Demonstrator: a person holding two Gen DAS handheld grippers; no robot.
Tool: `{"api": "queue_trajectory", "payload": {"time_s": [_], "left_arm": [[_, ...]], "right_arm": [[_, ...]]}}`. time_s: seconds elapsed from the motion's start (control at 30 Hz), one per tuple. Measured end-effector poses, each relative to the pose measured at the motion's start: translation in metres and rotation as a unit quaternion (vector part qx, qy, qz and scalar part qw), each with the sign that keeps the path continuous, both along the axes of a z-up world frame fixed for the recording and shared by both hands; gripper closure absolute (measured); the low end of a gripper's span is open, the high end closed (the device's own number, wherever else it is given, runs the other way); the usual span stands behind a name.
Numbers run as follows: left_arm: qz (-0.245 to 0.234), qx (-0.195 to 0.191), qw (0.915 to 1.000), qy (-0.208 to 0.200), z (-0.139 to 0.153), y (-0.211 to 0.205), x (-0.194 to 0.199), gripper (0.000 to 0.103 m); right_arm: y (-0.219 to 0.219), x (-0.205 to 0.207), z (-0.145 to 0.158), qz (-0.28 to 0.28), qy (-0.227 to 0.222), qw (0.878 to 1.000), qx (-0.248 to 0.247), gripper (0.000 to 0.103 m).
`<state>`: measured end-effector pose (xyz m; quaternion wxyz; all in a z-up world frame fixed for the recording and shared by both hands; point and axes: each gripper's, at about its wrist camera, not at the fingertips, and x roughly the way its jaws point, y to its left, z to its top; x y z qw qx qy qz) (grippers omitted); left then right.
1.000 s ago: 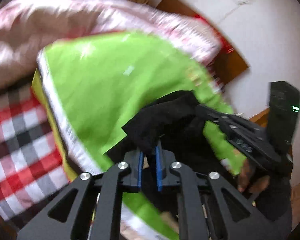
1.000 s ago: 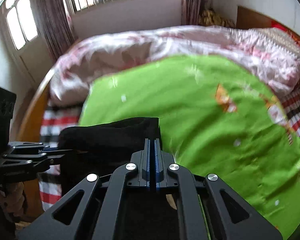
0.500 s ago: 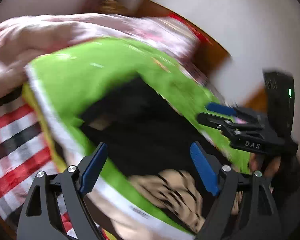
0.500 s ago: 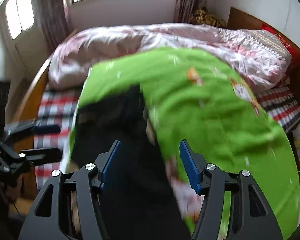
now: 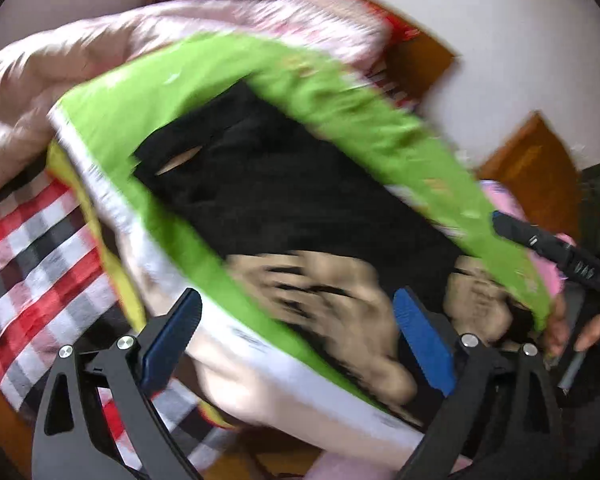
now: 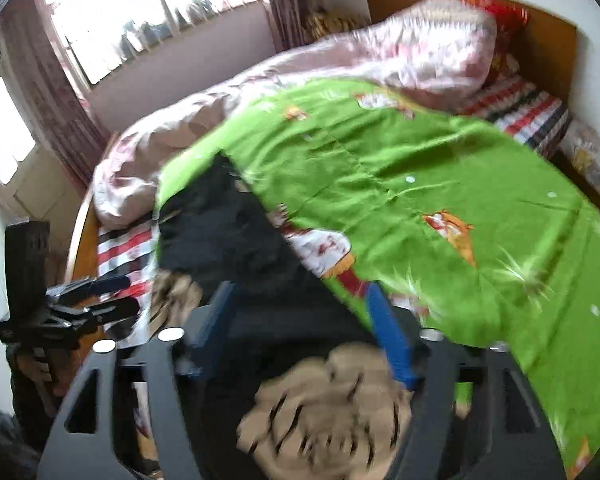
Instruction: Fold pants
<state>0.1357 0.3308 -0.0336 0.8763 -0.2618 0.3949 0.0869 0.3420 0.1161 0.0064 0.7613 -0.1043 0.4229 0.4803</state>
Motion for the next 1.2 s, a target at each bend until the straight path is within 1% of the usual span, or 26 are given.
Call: {"api": "queue_trajectory", "payload": {"time_s": [0.07,0.13,0.17,0.2,0.27,0.33,0.4,0.43,0.47,0.5,0.53,0.57,0.6,0.63,0.67,0.73,0.77,0.8,0.9,0.97,1.03,1.07,1.1,1.13,1.17,1.2], "left_arm": [[-0.057,0.016,0.9980,-0.025,0.011,-0.038,0.001,0.004],[-0.094,0.032,0.9949,-0.020,0.006,-0.066,0.008,0.004],[-0.109,0.045,0.9930,-0.003,-0.003,-0.080,0.013,0.004],[-0.111,0.057,0.9922,0.011,-0.012,-0.087,0.014,0.004],[-0.107,0.079,0.9906,0.031,-0.024,-0.099,0.011,0.004],[-0.110,0.132,0.9845,0.037,-0.031,-0.107,0.009,0.004],[-0.110,0.170,0.9778,0.053,-0.035,-0.115,0.012,0.003],[-0.101,0.180,0.9763,0.065,-0.035,-0.118,0.012,0.003],[-0.092,0.178,0.9769,0.075,-0.033,-0.118,0.012,0.004],[-0.093,0.158,0.9808,0.066,-0.028,-0.120,0.007,0.004],[-0.105,0.140,0.9835,0.045,-0.022,-0.123,0.002,0.004],[-0.117,0.134,0.9836,0.029,-0.013,-0.131,-0.001,0.003],[-0.134,0.146,0.9800,0.018,-0.006,-0.146,-0.004,0.003],[-0.147,0.160,0.9759,0.014,-0.003,-0.158,-0.001,0.003],[-0.165,0.179,0.9699,0.014,-0.002,-0.175,0.004,0.003],[-0.189,0.189,0.9635,0.022,-0.005,-0.193,0.017,0.003],[-0.200,0.188,0.9613,0.027,-0.008,-0.201,0.027,0.003],[-0.205,0.190,0.9596,0.034,-0.009,-0.207,0.033,0.003],[-0.216,0.198,0.9536,0.070,-0.016,-0.214,0.066,0.003],[-0.217,0.196,0.9517,0.095,-0.018,-0.216,0.085,0.003],[-0.231,0.192,0.9452,0.128,-0.023,-0.219,0.102,0.003],[-0.234,0.206,0.9378,0.153,-0.030,-0.221,0.112,0.003],[-0.234,0.209,0.9355,0.163,-0.034,-0.221,0.117,0.001],[-0.234,0.197,0.9379,0.164,-0.035,-0.218,0.123,0.001],[-0.234,0.184,0.9394,0.171,-0.037,-0.214,0.128,0.001],[-0.231,0.184,0.9394,0.174,-0.036,-0.212,0.131,0.001]], "right_arm": [[-0.025,-0.034,0.002,0.015,-0.019,1.000,-0.010,0.019],[-0.039,-0.058,-0.006,0.007,-0.029,0.999,-0.040,0.017],[-0.046,-0.069,-0.014,-0.004,-0.033,0.998,-0.060,0.017],[-0.057,-0.079,-0.024,-0.016,-0.036,0.996,-0.085,0.017],[-0.075,-0.093,-0.041,-0.031,-0.037,0.992,-0.114,0.017],[-0.094,-0.108,-0.057,-0.041,-0.037,0.989,-0.138,0.017],[-0.115,-0.121,-0.070,-0.060,-0.047,0.985,-0.158,0.017],[-0.128,-0.126,-0.070,-0.084,-0.049,0.983,-0.158,0.017],[-0.135,-0.130,-0.069,-0.099,-0.049,0.982,-0.151,0.017],[-0.153,-0.138,-0.060,-0.119,-0.045,0.985,-0.116,0.017],[-0.170,-0.147,-0.051,-0.129,-0.038,0.988,-0.070,0.017],[-0.180,-0.152,-0.047,-0.136,-0.034,0.989,-0.045,0.016],[-0.194,-0.159,-0.042,-0.147,-0.029,0.989,-0.015,0.016],[-0.201,-0.164,-0.041,-0.154,-0.030,0.988,-0.005,0.016],[-0.206,-0.169,-0.044,-0.159,-0.030,0.987,-0.006,0.016],[-0.206,-0.174,-0.050,-0.155,-0.014,0.988,-0.008,0.016],[-0.206,-0.179,-0.053,-0.143,0.000,0.990,0.005,0.016],[-0.203,-0.188,-0.055,-0.114,0.017,0.993,0.027,0.016],[-0.189,-0.203,-0.055,-0.057,0.021,0.997,0.049,0.016],[-0.178,-0.201,-0.056,-0.042,0.021,0.997,0.059,0.016],[-0.171,-0.194,-0.059,-0.039,0.025,0.997,0.063,0.016],[-0.168,-0.190,-0.062,-0.034,0.037,0.996,0.067,0.016],[-0.164,-0.184,-0.069,-0.025,0.062,0.995,0.070,0.016],[-0.162,-0.185,-0.076,-0.020,0.084,0.994,0.067,0.015],[-0.162,-0.187,-0.078,-0.018,0.081,0.994,0.072,0.015],[-0.162,-0.193,-0.079,0.003,0.089,0.993,0.079,0.015]]}}
